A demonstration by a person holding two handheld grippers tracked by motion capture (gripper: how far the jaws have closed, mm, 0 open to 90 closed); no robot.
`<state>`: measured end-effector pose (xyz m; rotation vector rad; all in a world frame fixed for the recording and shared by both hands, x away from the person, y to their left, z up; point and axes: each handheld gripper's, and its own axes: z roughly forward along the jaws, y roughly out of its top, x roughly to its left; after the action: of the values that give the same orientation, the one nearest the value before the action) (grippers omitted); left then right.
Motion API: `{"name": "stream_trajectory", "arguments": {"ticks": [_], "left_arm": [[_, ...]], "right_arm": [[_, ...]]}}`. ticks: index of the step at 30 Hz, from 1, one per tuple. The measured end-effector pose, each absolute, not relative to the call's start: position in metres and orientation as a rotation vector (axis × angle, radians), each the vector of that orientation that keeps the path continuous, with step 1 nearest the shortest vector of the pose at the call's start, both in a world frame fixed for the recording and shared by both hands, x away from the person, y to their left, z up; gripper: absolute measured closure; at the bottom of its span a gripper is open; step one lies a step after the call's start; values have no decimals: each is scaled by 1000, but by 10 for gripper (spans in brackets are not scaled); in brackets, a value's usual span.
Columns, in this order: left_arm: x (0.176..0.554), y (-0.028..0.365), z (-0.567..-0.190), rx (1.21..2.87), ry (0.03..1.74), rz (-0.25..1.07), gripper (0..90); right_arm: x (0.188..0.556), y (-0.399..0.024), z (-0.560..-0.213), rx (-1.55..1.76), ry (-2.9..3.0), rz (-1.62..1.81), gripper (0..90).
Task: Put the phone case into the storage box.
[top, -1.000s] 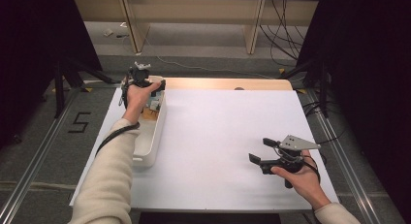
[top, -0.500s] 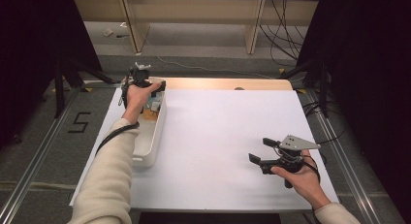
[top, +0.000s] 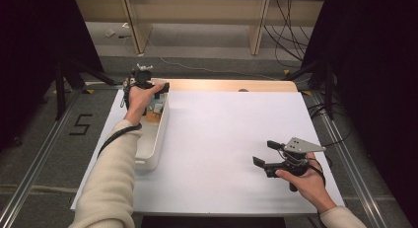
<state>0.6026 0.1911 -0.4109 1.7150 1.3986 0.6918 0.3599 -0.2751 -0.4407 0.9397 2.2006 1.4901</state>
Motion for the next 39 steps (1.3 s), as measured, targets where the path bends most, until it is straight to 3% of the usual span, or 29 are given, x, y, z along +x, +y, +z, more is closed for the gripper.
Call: {"name": "stream_trajectory", "arguments": {"ticks": [39], "left_arm": [[581, 193, -376, 1676, 1340, 704, 6]], "right_arm": [[361, -275, -441, 940, 2198, 1484, 159]]}}
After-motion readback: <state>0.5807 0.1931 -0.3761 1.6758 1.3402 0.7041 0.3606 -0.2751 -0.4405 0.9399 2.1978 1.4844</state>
